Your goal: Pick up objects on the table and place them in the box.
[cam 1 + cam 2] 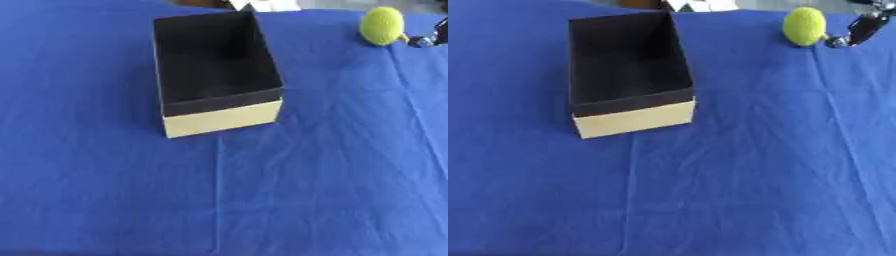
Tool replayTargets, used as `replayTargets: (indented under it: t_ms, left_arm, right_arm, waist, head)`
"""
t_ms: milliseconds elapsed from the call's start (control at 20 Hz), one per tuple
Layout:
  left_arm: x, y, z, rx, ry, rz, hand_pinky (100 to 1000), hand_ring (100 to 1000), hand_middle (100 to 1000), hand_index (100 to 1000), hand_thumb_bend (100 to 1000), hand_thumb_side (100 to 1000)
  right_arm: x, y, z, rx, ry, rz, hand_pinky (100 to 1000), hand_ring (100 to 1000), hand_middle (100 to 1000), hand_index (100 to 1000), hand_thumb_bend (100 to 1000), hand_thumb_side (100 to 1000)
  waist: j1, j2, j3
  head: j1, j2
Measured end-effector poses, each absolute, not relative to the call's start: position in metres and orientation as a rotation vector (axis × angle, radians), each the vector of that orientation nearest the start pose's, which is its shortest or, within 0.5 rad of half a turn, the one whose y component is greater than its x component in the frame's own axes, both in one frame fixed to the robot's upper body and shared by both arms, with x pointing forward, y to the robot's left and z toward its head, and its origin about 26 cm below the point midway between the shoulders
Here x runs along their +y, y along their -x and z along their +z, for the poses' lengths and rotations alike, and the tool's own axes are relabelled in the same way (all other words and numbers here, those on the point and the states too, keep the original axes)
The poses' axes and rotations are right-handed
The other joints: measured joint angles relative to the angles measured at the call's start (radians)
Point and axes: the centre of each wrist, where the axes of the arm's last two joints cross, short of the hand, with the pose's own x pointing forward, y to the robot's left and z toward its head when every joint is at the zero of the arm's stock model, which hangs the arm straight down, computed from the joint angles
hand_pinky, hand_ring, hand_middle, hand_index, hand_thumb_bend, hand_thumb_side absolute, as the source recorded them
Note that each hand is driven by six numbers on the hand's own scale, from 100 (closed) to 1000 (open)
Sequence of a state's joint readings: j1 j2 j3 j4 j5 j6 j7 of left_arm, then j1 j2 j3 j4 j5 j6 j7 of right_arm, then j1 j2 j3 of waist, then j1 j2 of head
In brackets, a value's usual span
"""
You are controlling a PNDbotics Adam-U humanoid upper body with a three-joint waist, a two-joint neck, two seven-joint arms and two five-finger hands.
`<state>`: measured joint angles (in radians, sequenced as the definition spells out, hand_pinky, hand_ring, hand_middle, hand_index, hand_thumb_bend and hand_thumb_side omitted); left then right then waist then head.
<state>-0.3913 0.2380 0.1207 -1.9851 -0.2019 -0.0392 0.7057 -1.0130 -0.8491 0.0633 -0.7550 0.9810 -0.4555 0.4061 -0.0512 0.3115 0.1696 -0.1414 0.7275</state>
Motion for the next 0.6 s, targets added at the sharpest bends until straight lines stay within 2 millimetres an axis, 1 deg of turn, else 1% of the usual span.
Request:
replayTargets:
  t_ms: [200, 300, 400, 500, 600]
  left_arm:
    - [0.268, -0.309, 0.223, -2.434, -0.722, 0.552, 534, 690, 671, 690, 853, 756]
    - [0.268, -0.309, 0.223, -2.432, -0.721, 0.552, 534, 690, 671, 690, 852, 755]
    - [0.267, -0.309, 0.223, -2.431, -0.719, 0.554, 534, 690, 669, 690, 853, 755]
    - [0.267, -0.309, 0.222, -2.430, -0.718, 0.556, 533, 690, 668, 690, 854, 754]
    - [0.267, -0.309, 0.222, -2.429, -0.718, 0.557, 533, 690, 668, 689, 854, 754]
  right_arm:
    - [-0.460, -0.438, 0.293, -1.072, 1.167, 1.557, 932, 919, 876, 999, 325, 100]
    - [-0.458, -0.438, 0.298, -1.058, 1.162, 1.552, 933, 921, 882, 1000, 323, 100]
    - [-0.456, -0.437, 0.301, -1.053, 1.159, 1.541, 935, 925, 909, 1000, 327, 100]
    - [-0.455, -0.437, 0.305, -1.052, 1.158, 1.529, 936, 925, 914, 1000, 329, 100]
    - [-0.454, -0.437, 0.306, -1.046, 1.158, 1.525, 936, 927, 918, 1000, 331, 100]
  waist:
    - [0.000, 0.000, 0.000]
    - [0.000, 0.000, 0.000]
    - [0.000, 0.000, -0.001]
    - [0.000, 0.000, -0.001]
    - [0.000, 0.000, -0.002]
  head:
    - [-0.005, 0.000]
    - [-0.008, 0.000]
    - [-0.012, -0.001]
    - [-0.015, -0.010]
    - [-0.024, -0.037]
